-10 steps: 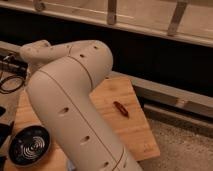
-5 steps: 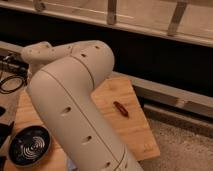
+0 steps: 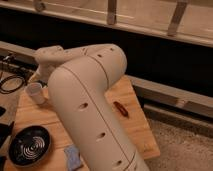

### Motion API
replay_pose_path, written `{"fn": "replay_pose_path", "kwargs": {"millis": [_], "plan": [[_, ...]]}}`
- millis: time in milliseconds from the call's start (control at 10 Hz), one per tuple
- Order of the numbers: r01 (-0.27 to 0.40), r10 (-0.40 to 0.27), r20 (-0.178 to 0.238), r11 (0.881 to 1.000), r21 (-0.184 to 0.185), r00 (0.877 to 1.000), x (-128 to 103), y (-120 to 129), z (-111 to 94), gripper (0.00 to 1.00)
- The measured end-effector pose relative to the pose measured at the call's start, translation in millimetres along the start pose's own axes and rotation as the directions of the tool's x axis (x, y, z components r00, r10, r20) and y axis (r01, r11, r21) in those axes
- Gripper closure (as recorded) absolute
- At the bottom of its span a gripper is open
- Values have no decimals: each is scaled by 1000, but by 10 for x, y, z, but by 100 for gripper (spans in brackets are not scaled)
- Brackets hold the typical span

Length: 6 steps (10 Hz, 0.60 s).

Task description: Place the ceramic cup in the ceramic bowl

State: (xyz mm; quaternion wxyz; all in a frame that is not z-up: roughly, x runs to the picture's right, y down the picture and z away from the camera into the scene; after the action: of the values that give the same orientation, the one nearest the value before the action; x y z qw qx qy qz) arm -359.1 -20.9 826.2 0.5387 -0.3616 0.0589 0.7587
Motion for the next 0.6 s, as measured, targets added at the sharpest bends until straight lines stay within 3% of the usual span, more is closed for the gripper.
{"fn": "replay_pose_path", "kwargs": {"millis": [200, 600], "plan": [[-13, 13, -5, 1000, -10, 1000, -31, -54, 21, 20], [-24, 23, -52, 1000, -13, 998, -24, -114, 213, 20]]}}
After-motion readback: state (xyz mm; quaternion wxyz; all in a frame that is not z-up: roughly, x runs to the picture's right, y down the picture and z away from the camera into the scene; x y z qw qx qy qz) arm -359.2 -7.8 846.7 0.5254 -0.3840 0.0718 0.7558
